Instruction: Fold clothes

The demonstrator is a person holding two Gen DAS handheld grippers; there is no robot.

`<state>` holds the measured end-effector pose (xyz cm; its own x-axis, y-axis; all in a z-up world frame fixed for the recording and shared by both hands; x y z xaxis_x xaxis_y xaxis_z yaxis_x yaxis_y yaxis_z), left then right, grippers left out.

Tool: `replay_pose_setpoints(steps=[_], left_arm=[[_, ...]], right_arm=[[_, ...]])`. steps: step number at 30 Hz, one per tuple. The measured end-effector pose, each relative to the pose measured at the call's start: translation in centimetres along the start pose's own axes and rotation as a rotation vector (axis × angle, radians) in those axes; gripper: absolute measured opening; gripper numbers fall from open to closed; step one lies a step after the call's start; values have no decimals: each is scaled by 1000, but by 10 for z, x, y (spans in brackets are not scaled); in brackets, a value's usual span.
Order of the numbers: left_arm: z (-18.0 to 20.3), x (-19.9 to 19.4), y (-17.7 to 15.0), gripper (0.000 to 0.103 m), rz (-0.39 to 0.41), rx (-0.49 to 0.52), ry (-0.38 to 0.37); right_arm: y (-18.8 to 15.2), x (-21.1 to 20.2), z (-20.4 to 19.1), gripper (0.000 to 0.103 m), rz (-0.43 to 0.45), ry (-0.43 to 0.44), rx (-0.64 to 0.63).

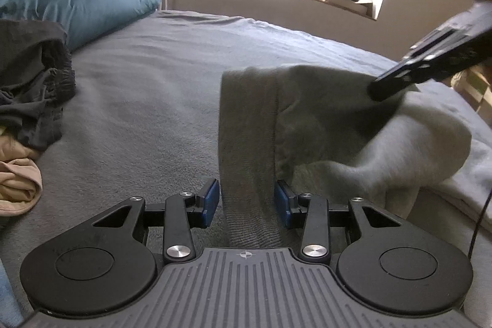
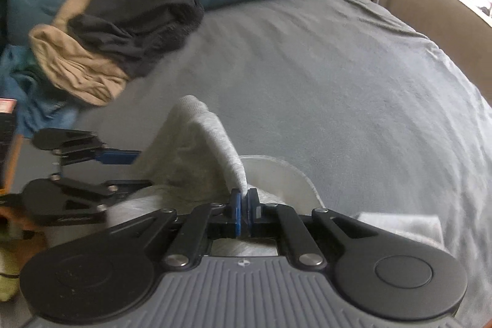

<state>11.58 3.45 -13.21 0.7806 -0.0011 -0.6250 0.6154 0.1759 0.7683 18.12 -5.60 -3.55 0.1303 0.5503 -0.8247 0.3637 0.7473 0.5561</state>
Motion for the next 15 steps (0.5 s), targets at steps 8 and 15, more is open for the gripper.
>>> replay_pose_setpoints(steps=[8, 15], left_arm=[[-14, -42, -11, 47, -56, -113, -215], [-28, -59, -18, 48, -100, -191, -276]], right_arm=[[-51, -57, -29, 3, 30, 29, 82], [-105, -65, -71, 3, 25, 106, 177]])
Point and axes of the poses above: each gripper's, at about its wrist camera, not at the fingertips, and x roughly the way its jaws point, z to its right, y to its top, the point moved 8 cm from there along x, roughly the way its jaws point, and after that the axes turned 4 degrees about y, right-handed, at the moved point
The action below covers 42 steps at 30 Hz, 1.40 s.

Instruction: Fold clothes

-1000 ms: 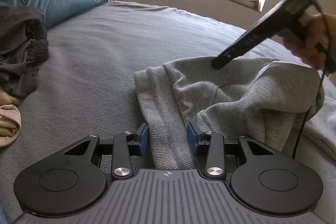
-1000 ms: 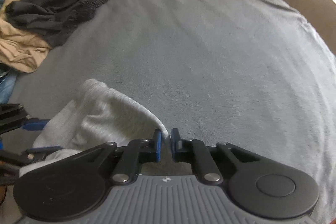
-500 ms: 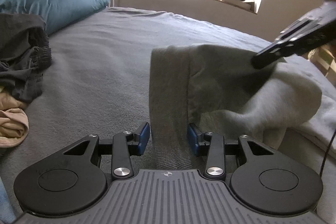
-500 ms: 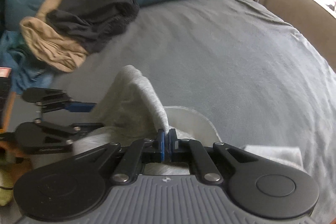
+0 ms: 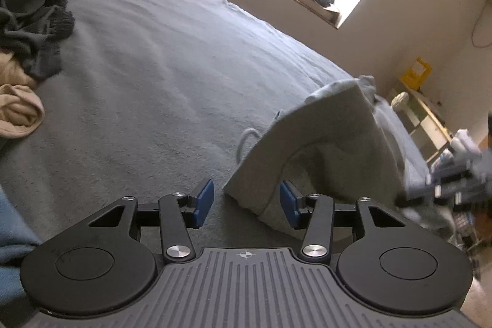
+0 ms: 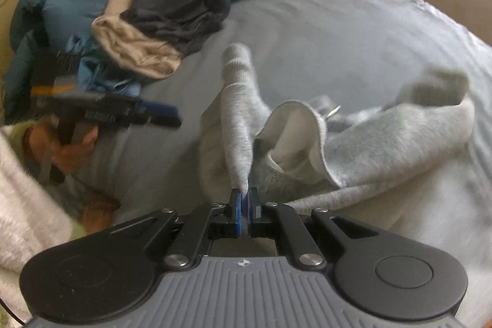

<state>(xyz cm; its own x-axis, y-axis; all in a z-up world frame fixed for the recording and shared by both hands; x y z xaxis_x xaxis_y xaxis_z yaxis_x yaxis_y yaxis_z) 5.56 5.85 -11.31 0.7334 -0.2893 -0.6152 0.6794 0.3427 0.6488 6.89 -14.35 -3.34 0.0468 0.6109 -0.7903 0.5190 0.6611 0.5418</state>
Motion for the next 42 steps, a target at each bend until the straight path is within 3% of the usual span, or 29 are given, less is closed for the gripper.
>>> replay_pose_setpoints(steps=[11, 16, 20, 24, 26, 27, 28, 31, 33, 38, 40, 42], left_arm=[[18, -4, 24, 62, 60, -106, -89], [34, 19, 5, 63, -37, -17, -54], [36, 26, -8, 63, -75, 34, -26], [31, 23, -9, 63, -91, 37, -20], [28, 20, -8, 66, -102, 37, -13], [26, 18, -8, 68, -107, 34, -12], [24, 16, -9, 68, -112, 28, -12], [21, 13, -13, 71, -134, 14, -21], [21, 13, -19, 77, -156, 7, -31], [28, 18, -36, 78, -233, 14, -74], [30, 22, -43, 79, -262, 19, -91], [31, 27, -48, 78, -285, 25, -101]], right_arm=[[-61, 64, -49, 3, -128, 22, -66], [-79, 70, -68, 5, -214, 10, -130], [-68, 38, -70, 6, -160, 19, -81], [-41, -13, -43, 7, -36, 11, 43], [-19, -37, -21, 28, 59, -14, 92], [-4, -44, -7, 53, 116, -44, 116], [12, -51, 7, 71, 175, -77, 141], [58, -73, 50, 99, 350, -175, 214], [87, -60, 76, 101, 350, -205, 231], [128, 2, 148, 101, 132, -456, 303], [139, 18, 165, 100, 109, -493, 374], [152, 26, 166, 100, 124, -431, 390]])
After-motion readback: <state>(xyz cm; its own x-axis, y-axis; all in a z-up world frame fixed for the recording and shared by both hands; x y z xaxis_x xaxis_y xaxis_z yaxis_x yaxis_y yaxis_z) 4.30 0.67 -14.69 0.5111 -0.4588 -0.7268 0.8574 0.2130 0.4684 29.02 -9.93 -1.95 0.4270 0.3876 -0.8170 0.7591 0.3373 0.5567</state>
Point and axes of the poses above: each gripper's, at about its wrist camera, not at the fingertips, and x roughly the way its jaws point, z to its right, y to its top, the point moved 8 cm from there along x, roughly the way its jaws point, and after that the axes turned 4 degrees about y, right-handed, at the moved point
